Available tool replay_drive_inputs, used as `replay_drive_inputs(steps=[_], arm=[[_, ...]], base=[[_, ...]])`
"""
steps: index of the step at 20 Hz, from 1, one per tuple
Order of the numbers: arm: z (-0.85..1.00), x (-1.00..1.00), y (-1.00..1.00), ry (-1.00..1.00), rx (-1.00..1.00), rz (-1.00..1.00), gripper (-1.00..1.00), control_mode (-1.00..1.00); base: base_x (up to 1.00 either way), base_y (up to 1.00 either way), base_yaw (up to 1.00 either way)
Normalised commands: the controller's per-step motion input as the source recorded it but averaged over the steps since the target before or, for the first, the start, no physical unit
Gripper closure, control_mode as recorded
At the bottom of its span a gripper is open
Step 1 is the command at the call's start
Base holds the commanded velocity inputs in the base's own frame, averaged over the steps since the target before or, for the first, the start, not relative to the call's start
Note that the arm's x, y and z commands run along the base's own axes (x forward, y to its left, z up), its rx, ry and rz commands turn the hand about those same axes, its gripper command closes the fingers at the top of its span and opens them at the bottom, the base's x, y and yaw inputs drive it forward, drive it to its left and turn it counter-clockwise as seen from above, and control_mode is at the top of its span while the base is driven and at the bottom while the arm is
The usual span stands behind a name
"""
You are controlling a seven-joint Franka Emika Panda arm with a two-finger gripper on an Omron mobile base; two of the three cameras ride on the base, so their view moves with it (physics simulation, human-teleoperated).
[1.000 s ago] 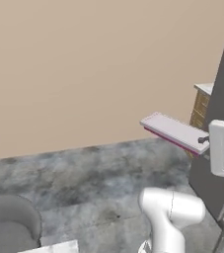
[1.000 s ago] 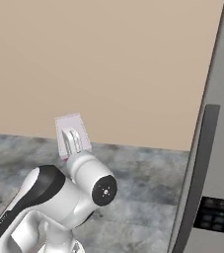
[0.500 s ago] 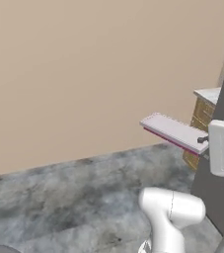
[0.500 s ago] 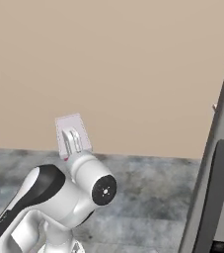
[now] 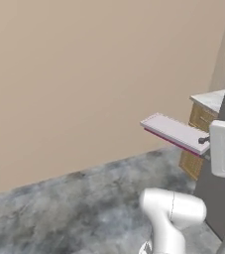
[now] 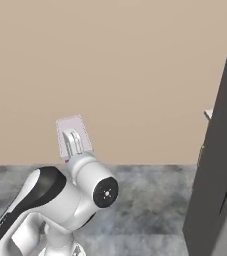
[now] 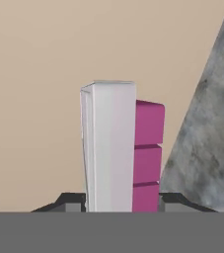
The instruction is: The ice cube tray has been filled with water. Take the tray and place it in the freezer to make ice. Close the freezer door after placing the tray.
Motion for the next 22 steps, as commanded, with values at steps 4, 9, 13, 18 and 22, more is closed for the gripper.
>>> replay_drive_inputs(steps=[4, 9, 13, 18, 22], arm=[[0.00, 0.00, 0.00, 0.00, 0.00, 0.00, 1.00, 1.00], [0.00, 0.00, 0.00, 0.00, 0.00, 0.00, 1.00, 1.00], [0.00, 0.00, 0.00, 0.00, 0.00, 0.00, 1.00, 1.00], [0.00, 0.00, 0.00, 0.00, 0.00, 0.00, 1.00, 1.00], [0.00, 0.00, 0.00, 0.00, 0.00, 0.00, 1.00, 1.00]], base=[[0.65, 0.00, -0.28], [0.60, 0.00, -0.30], [0.54, 0.00, -0.33], [0.47, 0.00, -0.36], [0.46, 0.00, -0.39]])
